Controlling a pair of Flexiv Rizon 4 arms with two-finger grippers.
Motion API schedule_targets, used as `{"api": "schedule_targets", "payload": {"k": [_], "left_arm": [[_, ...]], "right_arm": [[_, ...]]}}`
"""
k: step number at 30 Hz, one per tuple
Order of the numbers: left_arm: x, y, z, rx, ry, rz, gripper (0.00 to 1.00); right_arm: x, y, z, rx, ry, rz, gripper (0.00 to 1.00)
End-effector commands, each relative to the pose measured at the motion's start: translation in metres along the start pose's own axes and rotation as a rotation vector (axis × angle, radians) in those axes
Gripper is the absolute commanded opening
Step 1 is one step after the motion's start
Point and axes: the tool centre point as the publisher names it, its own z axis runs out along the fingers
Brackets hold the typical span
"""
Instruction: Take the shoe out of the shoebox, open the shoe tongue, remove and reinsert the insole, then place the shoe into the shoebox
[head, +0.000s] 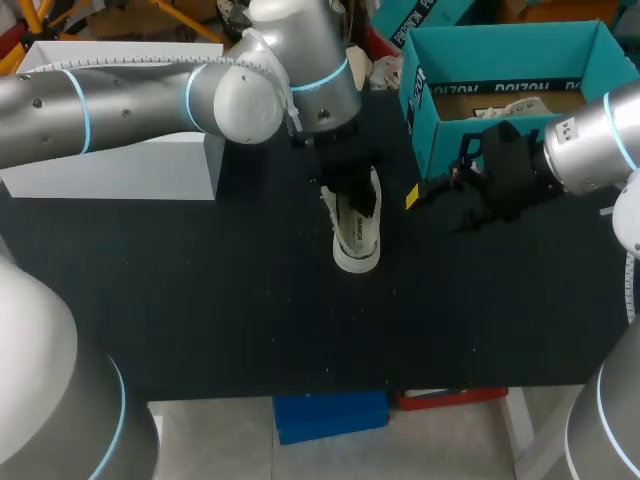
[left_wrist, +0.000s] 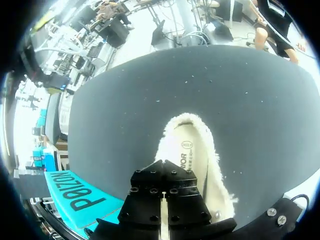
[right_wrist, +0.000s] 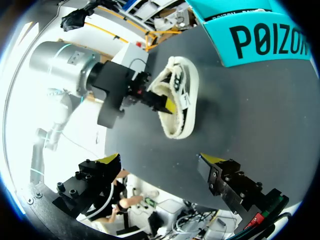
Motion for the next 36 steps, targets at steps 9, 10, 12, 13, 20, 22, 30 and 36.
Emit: {"api": "schedule_targets", "payload": {"k": [9, 10, 12, 13, 20, 22, 30, 36], "left_arm": [[0.02, 0.039, -0.09, -0.287, -0.285, -0.166, 0.0], [0.022, 0.047, -0.091, -0.323, -0.275, -0.177, 0.0], [0.024, 0.054, -0.091, -0.353, -0.268, -0.195, 0.0], [0.024, 0.057, -0.091, -0.37, -0.256, -0.202, 0.0], [0.026, 0.077, -0.075, -0.366, -0.2, -0.225, 0.0], [0.026, 0.081, -0.068, -0.344, -0.193, -0.225, 0.0], [0.021, 0.084, -0.034, -0.243, -0.142, -0.209, 0.0], [0.019, 0.064, -0.008, -0.152, -0.11, -0.187, 0.0]], "right_arm": [[0.001, 0.0, 0.0, 0.0, -0.002, 0.001, 1.0], [0.001, 0.0, 0.0, 0.0, -0.002, 0.001, 1.0], [0.001, 0.0, 0.0, 0.0, -0.002, 0.001, 1.0], [0.001, 0.0, 0.0, 0.0, -0.002, 0.001, 1.0], [0.001, 0.0, 0.0, 0.0, -0.002, 0.001, 1.0], [0.001, 0.0, 0.0, 0.0, -0.002, 0.001, 1.0], [0.001, 0.0, 0.0, 0.0, -0.002, 0.001, 1.0], [0.001, 0.0, 0.0, 0.0, -0.002, 0.001, 1.0]]}}
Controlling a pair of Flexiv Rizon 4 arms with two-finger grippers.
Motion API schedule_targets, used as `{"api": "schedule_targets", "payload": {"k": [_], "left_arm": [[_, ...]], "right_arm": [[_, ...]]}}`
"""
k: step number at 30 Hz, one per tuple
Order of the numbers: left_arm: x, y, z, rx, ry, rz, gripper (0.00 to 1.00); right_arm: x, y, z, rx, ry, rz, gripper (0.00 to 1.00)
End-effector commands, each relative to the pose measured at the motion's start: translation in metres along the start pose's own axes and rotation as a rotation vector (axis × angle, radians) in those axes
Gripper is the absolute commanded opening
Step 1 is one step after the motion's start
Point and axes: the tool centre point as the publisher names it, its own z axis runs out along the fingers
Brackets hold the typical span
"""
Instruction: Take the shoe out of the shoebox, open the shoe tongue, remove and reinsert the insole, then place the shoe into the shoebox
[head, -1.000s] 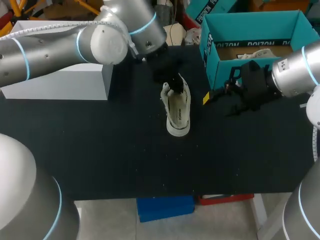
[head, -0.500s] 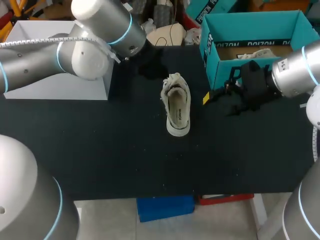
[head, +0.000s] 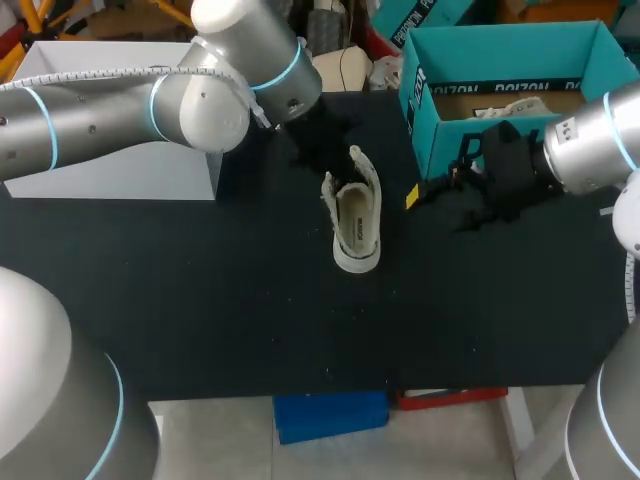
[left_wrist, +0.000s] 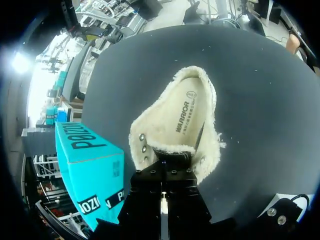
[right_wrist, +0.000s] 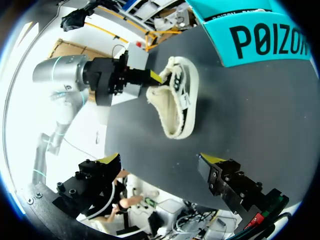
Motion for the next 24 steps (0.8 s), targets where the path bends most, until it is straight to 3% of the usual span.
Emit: {"api": "schedule_targets", "payload": {"k": [1, 8, 12, 13, 14, 15, 20, 24], "left_arm": [[-0.002, -0.006, 0.019, 0.048, 0.004, 0.017, 0.0], [0.001, -0.018, 0.003, 0.105, -0.037, -0.039, 0.02], [0.002, -0.035, -0.026, 0.242, -0.117, -0.25, 0.42], [0.003, -0.038, -0.033, 0.264, -0.126, -0.29, 0.58], [0.004, -0.04, -0.038, 0.273, -0.139, -0.321, 0.87], [0.007, -0.041, -0.046, 0.288, -0.154, -0.372, 1.0], [0.029, -0.057, -0.08, 0.333, -0.134, -0.676, 1.0], [0.054, -0.059, -0.1, 0.271, -0.098, -0.786, 1.0]], "right_arm": [[0.0, 0.0, 0.0, 0.0, -0.002, 0.001, 1.0], [0.0, 0.0, 0.0, 0.0, -0.002, 0.001, 1.0], [0.0, 0.0, 0.0, 0.0, -0.002, 0.001, 1.0], [0.0, 0.0, 0.0, 0.0, -0.002, 0.001, 1.0], [0.0, 0.0, 0.0, 0.0, -0.002, 0.001, 1.0], [0.0, 0.0, 0.0, 0.0, -0.002, 0.001, 1.0], [0.0, 0.0, 0.0, 0.0, -0.002, 0.001, 1.0], [0.0, 0.0, 0.0, 0.0, -0.002, 0.001, 1.0]]}}
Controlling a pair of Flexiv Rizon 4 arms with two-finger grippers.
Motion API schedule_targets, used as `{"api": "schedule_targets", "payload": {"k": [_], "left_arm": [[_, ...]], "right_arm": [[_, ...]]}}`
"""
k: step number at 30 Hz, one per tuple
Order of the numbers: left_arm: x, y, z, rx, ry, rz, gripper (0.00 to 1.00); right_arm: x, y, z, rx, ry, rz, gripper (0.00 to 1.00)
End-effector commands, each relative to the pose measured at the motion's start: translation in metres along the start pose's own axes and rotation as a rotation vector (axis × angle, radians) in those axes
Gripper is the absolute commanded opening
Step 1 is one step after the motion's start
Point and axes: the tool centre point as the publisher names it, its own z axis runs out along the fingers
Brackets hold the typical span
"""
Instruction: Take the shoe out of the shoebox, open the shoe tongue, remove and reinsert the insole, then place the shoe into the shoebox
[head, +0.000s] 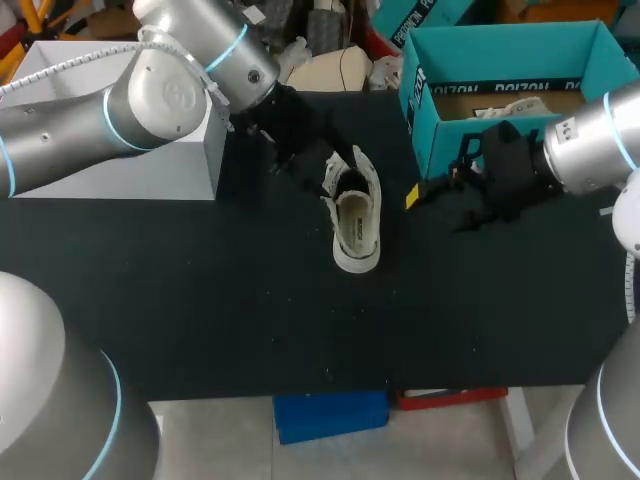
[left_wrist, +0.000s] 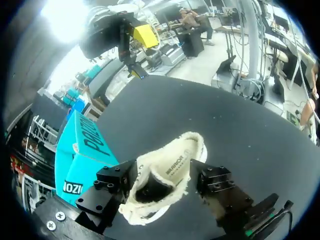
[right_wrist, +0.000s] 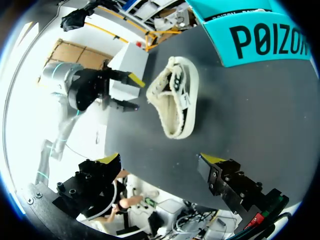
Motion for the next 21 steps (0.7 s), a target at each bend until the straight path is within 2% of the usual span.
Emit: {"api": "schedule_targets", "payload": {"k": [1, 2, 21], "left_arm": [[0.0424, -0.0042, -0.0464, -0.055, -0.05, -0.345, 1.0], [0.049, -0.0022, -0.0512, -0.073, -0.042, -0.355, 1.0], [0.049, -0.0022, -0.0512, -0.073, -0.042, -0.355, 1.0]], "right_arm": [[0.0005, -0.0001, 0.0001, 0.0, -0.002, 0.001, 1.0], [0.0005, -0.0001, 0.0001, 0.0, -0.002, 0.001, 1.0], [0.0005, -0.0001, 0.0001, 0.0, -0.002, 0.001, 1.0]]}}
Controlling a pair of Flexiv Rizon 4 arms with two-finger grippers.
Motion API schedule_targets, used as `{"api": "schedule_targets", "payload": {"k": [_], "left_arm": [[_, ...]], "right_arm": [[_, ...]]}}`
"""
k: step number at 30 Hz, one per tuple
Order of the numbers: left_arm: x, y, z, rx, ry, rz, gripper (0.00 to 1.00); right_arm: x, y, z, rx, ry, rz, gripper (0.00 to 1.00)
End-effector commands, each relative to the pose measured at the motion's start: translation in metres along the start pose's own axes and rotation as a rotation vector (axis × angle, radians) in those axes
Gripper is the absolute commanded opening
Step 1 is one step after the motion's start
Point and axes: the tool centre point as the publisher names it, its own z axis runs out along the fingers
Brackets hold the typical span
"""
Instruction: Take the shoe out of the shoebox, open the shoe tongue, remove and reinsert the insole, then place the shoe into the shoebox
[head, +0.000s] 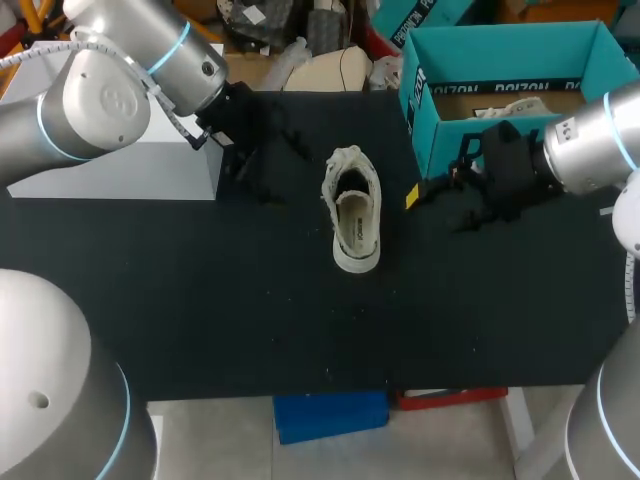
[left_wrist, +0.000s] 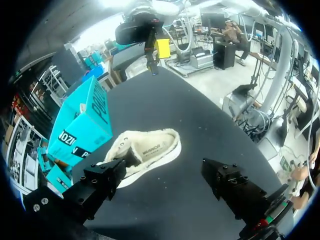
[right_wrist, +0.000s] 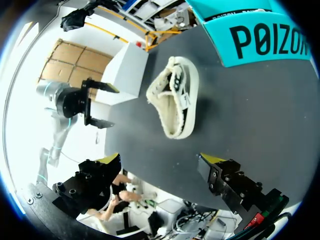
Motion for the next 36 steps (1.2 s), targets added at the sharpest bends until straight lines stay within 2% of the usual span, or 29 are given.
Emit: {"api": "schedule_targets", "payload": {"k": [1, 20, 22, 25, 27, 29, 30, 36], "left_arm": [[0.0, 0.0, 0.001, -0.004, -0.002, 0.0, 1.0], [0.0, 0.0, 0.001, -0.004, -0.002, 0.0, 1.0], [-0.004, -0.001, 0.003, 0.001, 0.0, -0.013, 1.0], [-0.006, -0.001, 0.002, 0.074, 0.003, -0.023, 1.0], [-0.005, 0.007, -0.002, 0.024, -0.011, -0.035, 1.0], [-0.003, 0.016, -0.007, 0.052, -0.014, -0.068, 1.0], [-0.001, 0.02, -0.009, 0.028, -0.017, -0.067, 1.0], [0.011, 0.049, -0.027, 0.016, -0.06, -0.148, 1.0]], "right_arm": [[0.0, 0.0, 0.0, 0.0, -0.002, 0.001, 1.0], [0.0, 0.0, 0.0, 0.0, -0.002, 0.001, 1.0], [0.0, 0.0, 0.0, 0.0, -0.002, 0.001, 1.0], [0.0, 0.0, 0.0, 0.0, -0.002, 0.001, 1.0], [0.0, 0.0, 0.0, 0.0, -0.002, 0.001, 1.0], [0.0, 0.0, 0.0, 0.0, -0.002, 0.001, 1.0], [0.0, 0.0, 0.0, 0.0, -0.002, 0.001, 1.0], [0.0, 0.0, 0.0, 0.0, -0.002, 0.001, 1.0]]}}
